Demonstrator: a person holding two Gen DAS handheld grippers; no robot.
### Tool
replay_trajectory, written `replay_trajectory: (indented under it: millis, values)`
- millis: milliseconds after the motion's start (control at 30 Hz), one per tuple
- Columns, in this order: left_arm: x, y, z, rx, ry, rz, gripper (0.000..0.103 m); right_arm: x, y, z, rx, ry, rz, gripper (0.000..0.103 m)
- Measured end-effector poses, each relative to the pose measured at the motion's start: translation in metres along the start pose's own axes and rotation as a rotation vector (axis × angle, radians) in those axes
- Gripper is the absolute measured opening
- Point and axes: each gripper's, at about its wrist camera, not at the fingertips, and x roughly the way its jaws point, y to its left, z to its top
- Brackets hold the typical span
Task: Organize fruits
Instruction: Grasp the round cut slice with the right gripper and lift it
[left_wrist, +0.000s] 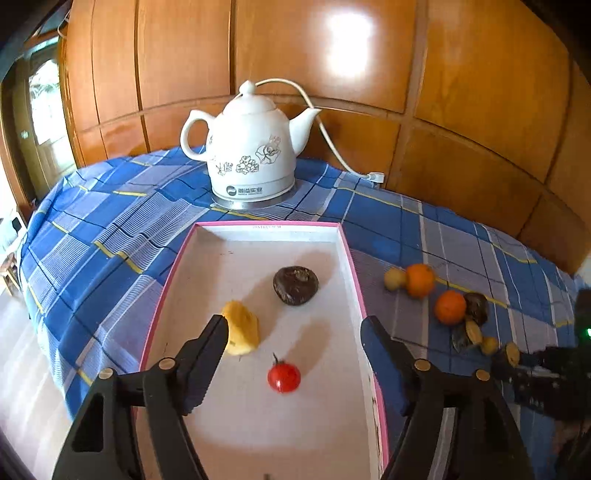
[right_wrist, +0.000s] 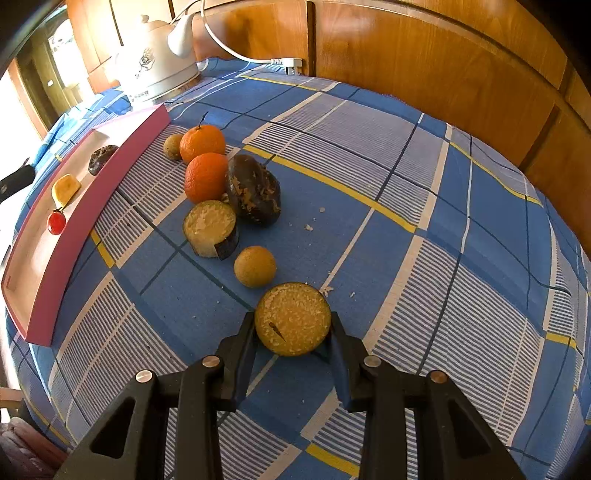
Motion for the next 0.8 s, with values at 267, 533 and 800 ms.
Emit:
replay_trajectory:
  millis: [267,533,800]
  values:
    - [-0.020,-0.006,-0.017,0.018,-0.003,-0.012,0.076,-0.001,0.001,-0.001,-0.007,-0.006,-0.009,0.036]
    - [-0.028,-0.006,-0.024,0.017,0.001,-0.006,0.077,-0.001,0.002,-0.001,-0.010,-0.010,-0.012,0.036]
    - [-0.027,-0.001,-0.029,0.000,0.018,-0.004,0.078,-0.002,0.002,-0.001,-0.012,-0.010,-0.015,0.036]
